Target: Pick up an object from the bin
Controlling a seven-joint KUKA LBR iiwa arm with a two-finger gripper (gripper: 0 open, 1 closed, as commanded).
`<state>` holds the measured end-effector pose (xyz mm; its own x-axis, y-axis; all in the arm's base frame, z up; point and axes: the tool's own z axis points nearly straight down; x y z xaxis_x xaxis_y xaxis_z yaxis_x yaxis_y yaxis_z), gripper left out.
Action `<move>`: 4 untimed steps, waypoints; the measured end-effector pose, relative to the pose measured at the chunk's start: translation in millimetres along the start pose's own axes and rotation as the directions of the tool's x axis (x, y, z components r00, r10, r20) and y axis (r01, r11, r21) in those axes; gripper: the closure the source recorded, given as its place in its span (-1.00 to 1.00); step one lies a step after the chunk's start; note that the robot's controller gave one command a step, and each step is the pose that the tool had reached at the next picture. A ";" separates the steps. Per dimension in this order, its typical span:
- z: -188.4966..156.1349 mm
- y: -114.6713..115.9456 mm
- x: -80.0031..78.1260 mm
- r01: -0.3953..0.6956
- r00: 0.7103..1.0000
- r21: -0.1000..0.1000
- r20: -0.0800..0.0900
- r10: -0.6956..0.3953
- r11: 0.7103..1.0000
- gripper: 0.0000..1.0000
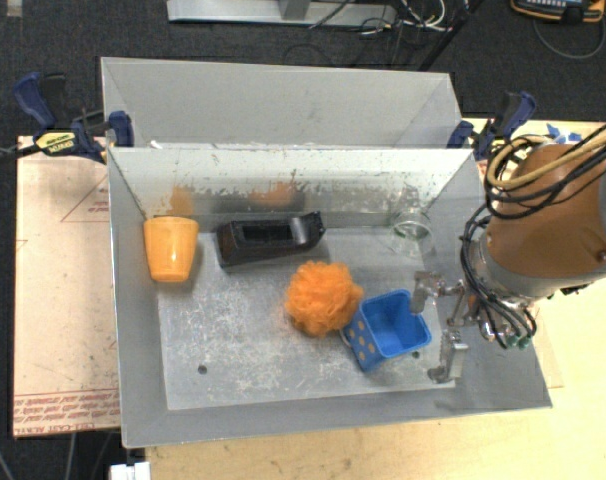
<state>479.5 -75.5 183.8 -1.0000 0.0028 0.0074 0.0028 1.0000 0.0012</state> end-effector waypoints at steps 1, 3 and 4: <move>-4.2 0.4 -1.5 0.002 1.000 0.001 0.007 -0.002 1.000 -1.00; 95.8 29.1 -31.9 -0.050 0.999 -0.001 0.009 0.050 0.999 -1.00; 116.2 56.9 -58.9 -0.009 1.000 0.002 0.001 0.009 1.000 -1.00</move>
Offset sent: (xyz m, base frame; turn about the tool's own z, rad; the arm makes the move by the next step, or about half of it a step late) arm 0.0279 0.0353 -0.1116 0.0859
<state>537.6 -18.7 67.2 -0.9999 0.0122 0.0063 0.0122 0.9999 -0.0005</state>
